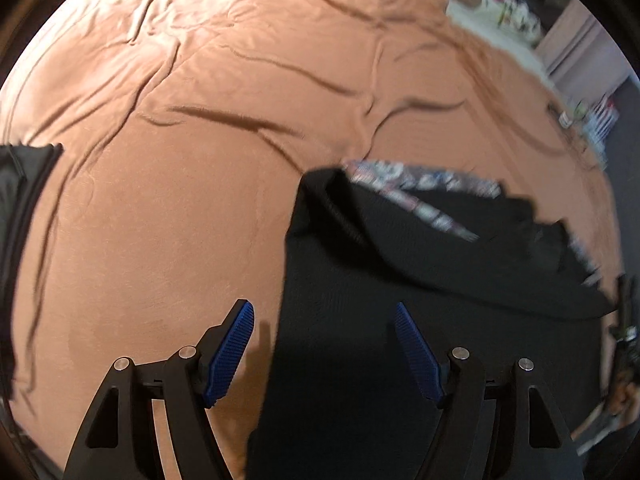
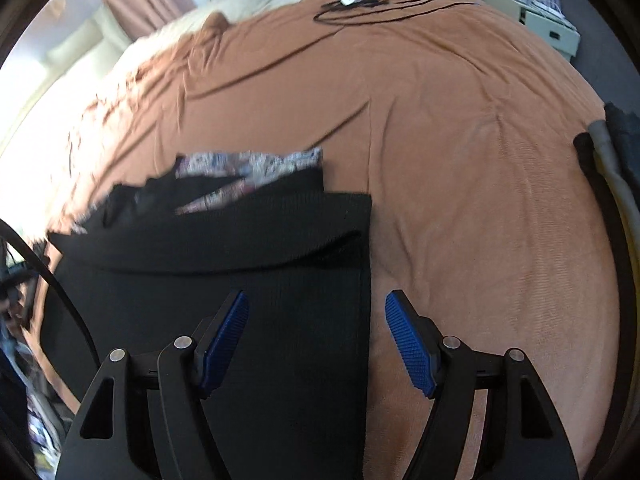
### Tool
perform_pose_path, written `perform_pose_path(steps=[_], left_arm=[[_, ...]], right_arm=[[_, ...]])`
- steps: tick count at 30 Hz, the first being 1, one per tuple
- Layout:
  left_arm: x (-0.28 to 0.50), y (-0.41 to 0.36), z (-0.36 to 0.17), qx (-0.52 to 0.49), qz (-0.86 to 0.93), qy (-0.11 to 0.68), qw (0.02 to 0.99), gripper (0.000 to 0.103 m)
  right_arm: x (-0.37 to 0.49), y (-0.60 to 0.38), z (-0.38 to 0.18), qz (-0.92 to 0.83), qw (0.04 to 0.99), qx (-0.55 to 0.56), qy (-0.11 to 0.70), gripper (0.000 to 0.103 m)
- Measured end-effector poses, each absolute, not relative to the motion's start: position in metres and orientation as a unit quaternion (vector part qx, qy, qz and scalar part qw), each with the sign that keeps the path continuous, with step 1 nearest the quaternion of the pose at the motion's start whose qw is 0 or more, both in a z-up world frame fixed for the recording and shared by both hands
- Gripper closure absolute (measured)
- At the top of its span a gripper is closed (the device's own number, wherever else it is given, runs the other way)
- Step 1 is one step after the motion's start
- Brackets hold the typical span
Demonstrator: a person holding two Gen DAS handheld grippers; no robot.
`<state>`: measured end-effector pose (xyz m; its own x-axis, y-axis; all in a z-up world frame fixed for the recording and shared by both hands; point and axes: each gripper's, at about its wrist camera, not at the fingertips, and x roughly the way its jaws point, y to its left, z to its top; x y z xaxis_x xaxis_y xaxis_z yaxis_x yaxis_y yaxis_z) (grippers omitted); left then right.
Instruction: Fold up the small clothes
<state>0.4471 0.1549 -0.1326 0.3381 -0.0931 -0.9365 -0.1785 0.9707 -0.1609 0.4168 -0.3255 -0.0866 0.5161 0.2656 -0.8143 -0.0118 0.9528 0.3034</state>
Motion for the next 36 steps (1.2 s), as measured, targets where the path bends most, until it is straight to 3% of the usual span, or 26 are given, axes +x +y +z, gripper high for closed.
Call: perform_pose_path(steps=[17, 26, 30, 33, 36], left_arm=[[0.505, 0.138, -0.162, -0.07, 0.058, 0.592, 0.801, 0.029], [0.548, 0.142, -0.15, -0.081, 0.087, 0.563, 0.818, 0.029], [0.548, 0.147, -0.132, -0.099, 0.079, 0.538, 0.833, 0.029], [0.545, 0.151, -0.12, -0.096, 0.061, 0.524, 0.844, 0.031], [0.535, 0.164, -0.118, -0.111, 0.057, 0.523, 0.843, 0.044]], right_arm=[[0.483, -0.29, -0.107, 0.026, 0.86, 0.052, 0.508, 0.033], [0.534, -0.296, -0.105, -0.003, 0.872, 0.082, 0.483, 0.033], [0.537, -0.297, -0.098, -0.014, 0.88, 0.093, 0.465, 0.039], [0.528, -0.295, -0.097, 0.004, 0.882, 0.097, 0.461, 0.044], [0.523, -0.297, -0.101, 0.014, 0.879, 0.097, 0.466, 0.051]])
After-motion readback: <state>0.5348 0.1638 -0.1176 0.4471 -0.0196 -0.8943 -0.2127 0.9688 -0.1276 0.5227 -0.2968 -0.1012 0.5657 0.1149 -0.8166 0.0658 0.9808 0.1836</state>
